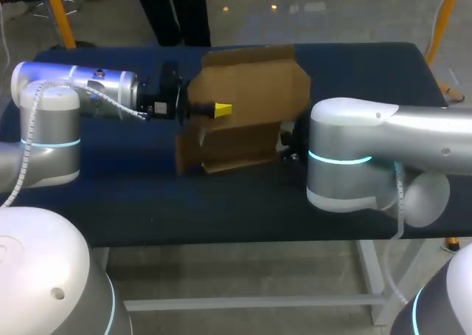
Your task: Assemble the packaging by folding the flat box into shape, placing the metal phone stand inside, and closing the box properly
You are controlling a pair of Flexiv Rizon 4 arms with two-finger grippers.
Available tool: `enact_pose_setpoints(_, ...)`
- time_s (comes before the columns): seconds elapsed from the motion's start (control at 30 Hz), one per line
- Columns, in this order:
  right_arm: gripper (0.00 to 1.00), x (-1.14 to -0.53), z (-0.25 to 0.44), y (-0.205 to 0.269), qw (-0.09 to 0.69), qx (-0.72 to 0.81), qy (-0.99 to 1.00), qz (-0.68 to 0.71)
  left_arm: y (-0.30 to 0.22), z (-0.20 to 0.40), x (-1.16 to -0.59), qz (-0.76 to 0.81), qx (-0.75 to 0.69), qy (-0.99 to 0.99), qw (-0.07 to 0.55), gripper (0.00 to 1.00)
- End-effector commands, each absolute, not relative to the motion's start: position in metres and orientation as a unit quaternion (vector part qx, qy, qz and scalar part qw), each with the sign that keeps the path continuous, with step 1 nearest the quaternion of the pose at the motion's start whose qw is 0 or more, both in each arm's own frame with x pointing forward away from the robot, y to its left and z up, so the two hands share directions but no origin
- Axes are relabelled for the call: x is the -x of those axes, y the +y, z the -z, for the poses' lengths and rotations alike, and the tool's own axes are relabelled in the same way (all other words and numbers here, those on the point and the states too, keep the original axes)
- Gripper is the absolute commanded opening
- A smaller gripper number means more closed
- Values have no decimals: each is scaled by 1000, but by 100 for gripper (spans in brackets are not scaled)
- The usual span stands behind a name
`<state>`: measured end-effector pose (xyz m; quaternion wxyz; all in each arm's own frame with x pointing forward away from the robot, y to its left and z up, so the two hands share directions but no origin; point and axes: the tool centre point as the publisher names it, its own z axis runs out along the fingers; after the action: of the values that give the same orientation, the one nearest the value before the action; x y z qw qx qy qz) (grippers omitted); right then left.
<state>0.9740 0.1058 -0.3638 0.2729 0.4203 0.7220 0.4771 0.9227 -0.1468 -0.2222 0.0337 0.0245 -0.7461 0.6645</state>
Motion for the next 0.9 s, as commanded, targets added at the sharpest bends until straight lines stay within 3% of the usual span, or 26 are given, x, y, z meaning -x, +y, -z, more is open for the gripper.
enact_pose_setpoints(0.03,0,-971,361,110,281,-429,716,-474,-147,220,-922,-659,-19,-752,17,100)
enact_pose_setpoints(0.47,0,-981,355,103,201,-430,726,-497,-113,191,-895,-624,-14,-775,-100,100)
enact_pose_setpoints(0.9,0,-991,351,98,123,-409,755,-498,-86,171,-870,-591,-8,-792,-153,100)
